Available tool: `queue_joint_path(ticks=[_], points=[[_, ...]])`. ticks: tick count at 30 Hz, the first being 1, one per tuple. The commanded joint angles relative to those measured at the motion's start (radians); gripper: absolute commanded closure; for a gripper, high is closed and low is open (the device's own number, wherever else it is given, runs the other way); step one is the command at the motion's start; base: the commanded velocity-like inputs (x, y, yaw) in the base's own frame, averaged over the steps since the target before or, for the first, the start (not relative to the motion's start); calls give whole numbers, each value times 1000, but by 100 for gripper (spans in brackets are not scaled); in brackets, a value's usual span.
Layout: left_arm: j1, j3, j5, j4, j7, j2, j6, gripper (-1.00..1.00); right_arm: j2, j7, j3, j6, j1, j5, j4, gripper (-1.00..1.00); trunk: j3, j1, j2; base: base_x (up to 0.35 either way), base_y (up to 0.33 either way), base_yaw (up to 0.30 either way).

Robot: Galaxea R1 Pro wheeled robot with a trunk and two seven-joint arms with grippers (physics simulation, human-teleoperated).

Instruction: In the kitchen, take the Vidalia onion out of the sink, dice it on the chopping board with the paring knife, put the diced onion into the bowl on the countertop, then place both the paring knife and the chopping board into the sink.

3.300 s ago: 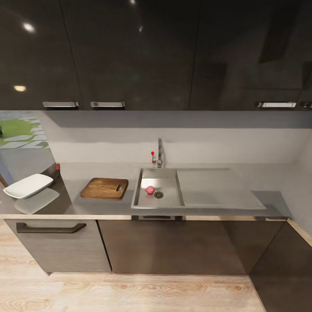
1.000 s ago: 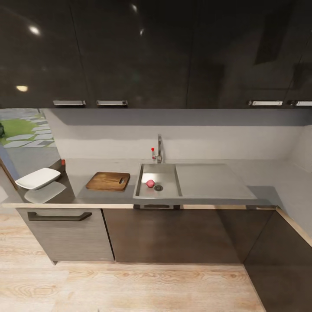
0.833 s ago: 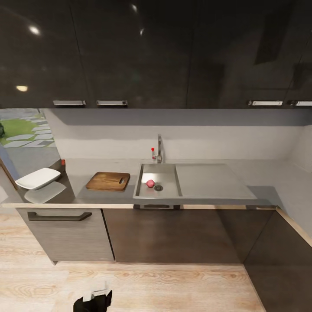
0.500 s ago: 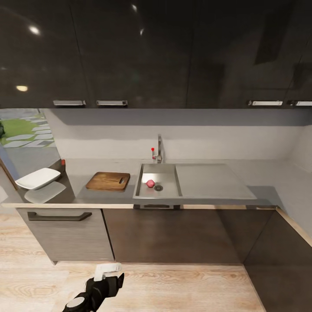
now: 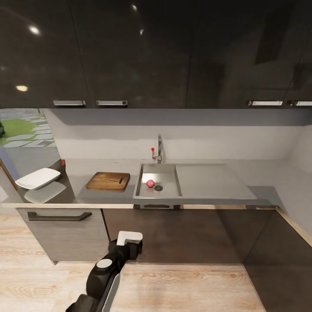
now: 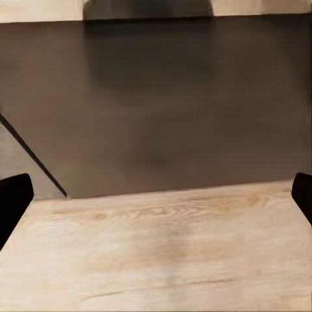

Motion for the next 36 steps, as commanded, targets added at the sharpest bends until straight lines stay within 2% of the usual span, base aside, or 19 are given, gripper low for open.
queue_joint_path(ticks=[1,5,9,10,11,12,13,14,15,17,18,22,27,29,31,36], points=[[-30,-3,0,-1,4,-1,32,-100,0,-8,-5,-2,-1,11,0,-100,-2,1,-2,0,0,0],[-93,-5,1,-2,4,-2,69,-100,0,-7,-5,-2,-1,11,0,-100,-2,1,-2,0,0,0],[-184,-5,5,-2,6,-4,86,-100,1,-7,-5,-2,-1,11,1,-100,-2,1,-2,0,0,0],[-278,-5,25,-2,7,-7,113,-100,1,-6,-5,-2,-1,11,1,-100,-2,1,-2,0,0,0],[-328,-5,49,-2,7,-8,146,-100,1,-6,-5,-2,-1,11,1,-100,-2,1,-2,0,0,0],[-353,-5,65,-2,7,-8,168,-100,1,-6,-5,-2,-1,11,1,-100,-2,1,-2,0,0,0],[-407,-5,108,-2,8,-8,215,-100,1,-6,-5,-2,-1,11,1,-100,-2,1,-2,0,0,0],[-477,-5,171,-2,8,-9,265,-100,1,-6,-5,-2,-1,11,1,-100,-2,1,-2,0,0,0],[-519,-5,211,-2,9,-9,283,-100,1,-6,-5,-2,-1,11,0,-100,-2,1,-2,0,0,0],[-571,-5,257,-2,10,-9,299,-100,1,-6,-5,-2,-1,11,0,-100,-2,1,-2,0,0,0],[-627,-5,287,-2,13,-9,309,-100,2,-8,-5,-2,-1,11,0,-100,-2,1,-2,0,0,0],[-667,-5,306,3,34,-8,316,-100,1,-10,-6,-2,-1,11,0,-100,-2,1,-2,0,0,0],[-676,-11,311,25,40,-2,320,-100,-1,-10,-6,-2,-1,11,-1,-100,-2,1,-2,0,0,0],[-677,-29,311,26,40,1,320,-100,-4,-10,-6,-2,-1,10,-1,-100,-2,1,-2,0,0,0],[-677,-66,311,27,40,10,319,-100,-7,-11,-7,-2,-1,9,0,-100,-2,1,-2,0,0,0],[-676,-99,307,29,41,24,317,-100,-9,-13,-8,-2,-1,6,1,-100,-2,1,-2,0,0,0]])
